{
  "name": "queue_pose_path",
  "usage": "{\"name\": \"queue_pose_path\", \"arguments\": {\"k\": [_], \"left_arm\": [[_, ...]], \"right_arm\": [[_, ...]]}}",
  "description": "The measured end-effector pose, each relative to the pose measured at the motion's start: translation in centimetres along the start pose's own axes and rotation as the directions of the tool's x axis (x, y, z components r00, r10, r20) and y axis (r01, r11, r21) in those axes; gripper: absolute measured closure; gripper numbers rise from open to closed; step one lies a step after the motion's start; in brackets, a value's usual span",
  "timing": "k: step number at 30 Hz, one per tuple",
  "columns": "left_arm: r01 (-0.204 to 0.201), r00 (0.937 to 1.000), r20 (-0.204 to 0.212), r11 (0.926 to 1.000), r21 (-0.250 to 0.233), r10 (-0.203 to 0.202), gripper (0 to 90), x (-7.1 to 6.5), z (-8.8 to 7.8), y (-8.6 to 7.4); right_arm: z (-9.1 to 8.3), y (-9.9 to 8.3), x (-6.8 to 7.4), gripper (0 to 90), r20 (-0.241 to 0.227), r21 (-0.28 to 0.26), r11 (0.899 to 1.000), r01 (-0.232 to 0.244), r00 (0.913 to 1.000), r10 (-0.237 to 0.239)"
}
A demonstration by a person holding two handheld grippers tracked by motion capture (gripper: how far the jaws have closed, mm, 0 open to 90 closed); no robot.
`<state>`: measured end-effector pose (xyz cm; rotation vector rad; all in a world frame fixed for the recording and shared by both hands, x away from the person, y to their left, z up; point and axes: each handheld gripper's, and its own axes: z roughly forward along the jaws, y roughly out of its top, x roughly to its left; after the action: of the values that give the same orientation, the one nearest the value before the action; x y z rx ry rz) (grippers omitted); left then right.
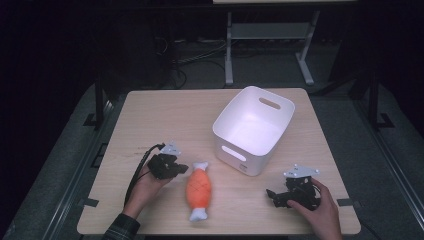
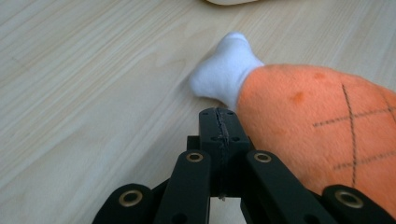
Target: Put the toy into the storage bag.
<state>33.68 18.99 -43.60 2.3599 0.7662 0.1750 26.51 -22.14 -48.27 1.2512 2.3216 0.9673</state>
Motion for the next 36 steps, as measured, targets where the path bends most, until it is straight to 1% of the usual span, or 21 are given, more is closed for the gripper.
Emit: {"name": "queue_pose_path", "arguments": {"k": [3,10,12,13,14,15,16,20,22,24,26,29,31,32,33,35,36], "left_arm": [[-0.012,0.9999,0.0,0.9998,0.015,0.012,89.6,0.0,0.6,0.4],[-0.027,0.9996,-0.001,0.9994,0.023,0.027,89.6,-0.3,1.8,1.0],[-0.037,0.9993,0.003,0.9988,0.031,0.037,89.7,-0.3,1.8,1.2],[-0.029,0.9996,0.006,0.9993,0.025,0.029,89.7,-0.4,1.9,1.3],[-0.036,0.9993,0.006,0.999,0.028,0.036,89.7,-0.4,2.0,1.4],[-0.033,0.9994,0.01,0.9991,0.026,0.033,89.7,-0.4,2.1,1.5],[-0.04,0.9992,0.009,0.9986,0.034,0.04,89.7,-0.5,2.2,1.6],[-0.057,0.9983,0.013,0.998,0.027,0.056,89.7,-0.8,2.5,2.4],[-0.058,0.9981,0.022,0.998,0.024,0.058,89.6,-1.0,2.8,2.7],[-0.072,0.9972,0.026,0.9971,0.027,0.071,89.7,-1.2,2.9,3.0],[-0.069,0.9971,0.034,0.9975,0.019,0.068,89.7,-1.4,3.2,3.3],[-0.086,0.9955,0.041,0.996,0.026,0.085,89.6,-1.6,3.5,3.5],[-0.087,0.9952,0.046,0.9959,0.024,0.086,89.7,-1.7,3.7,3.7],[-0.079,0.9958,0.048,0.9968,0.016,0.078,89.7,-1.9,3.9,3.8],[-0.085,0.995,0.055,0.9961,0.023,0.084,89.6,-1.9,3.9,3.8],[-0.087,0.9944,0.061,0.996,0.02,0.086,89.6,-2.1,4.1,4.0],[-0.097,0.9935,0.062,0.9949,0.028,0.095,89.7,-2.2,4.2,4.2]], "right_arm": [[0.0,0.0,0.0,0.0,0.0,0.0,1.0,-0.001,1.0,0.001],[0.0,0.0,0.0,0.0,0.0,0.0,1.0,-0.002,1.0,0.002],[0.0,0.0,0.0,0.0,0.0,0.0,1.0,-0.001,1.0,0.001],[0.0,0.0,0.0,0.0,0.0,0.0,1.0,-0.001,1.0,0.001],[0.0,0.0,0.0,0.0,0.0,0.0,1.0,-0.001,1.0,0.001],[0.0,0.0,0.0,0.0,0.0,-0.001,1.0,0.0,1.0,0.0],[0.0,0.0,0.0,0.0,0.0,0.0,1.0,-0.001,1.0,0.001],[0.0,0.0,0.0,0.0,0.0,0.0,1.0,-0.001,1.0,0.001],[0.0,0.0,0.0,0.0,0.0,-0.001,1.0,-0.001,1.0,0.001],[0.0,0.0,0.0,0.0,0.0,0.0,1.0,-0.002,1.0,0.002],[0.0,0.0,0.0,0.0,0.0,0.0,1.0,-0.001,1.0,0.001],[0.0,0.0,0.0,0.0,0.0,-0.001,1.0,-0.001,1.0,0.001],[0.0,0.0,0.0,0.0,0.0,0.0,1.0,-0.001,1.0,0.001],[0.0,0.0,0.0,0.0,0.0,-0.001,1.0,-0.001,1.0,0.001],[0.0,0.0,0.0,0.0,0.0,0.0,1.0,-0.001,1.0,0.001],[0.0,0.0,0.0,0.0,0.0,-0.001,1.0,-0.001,1.0,0.001],[0.0,0.0,0.0,0.0,0.0,-0.001,1.0,-0.001,1.0,0.001]]}}
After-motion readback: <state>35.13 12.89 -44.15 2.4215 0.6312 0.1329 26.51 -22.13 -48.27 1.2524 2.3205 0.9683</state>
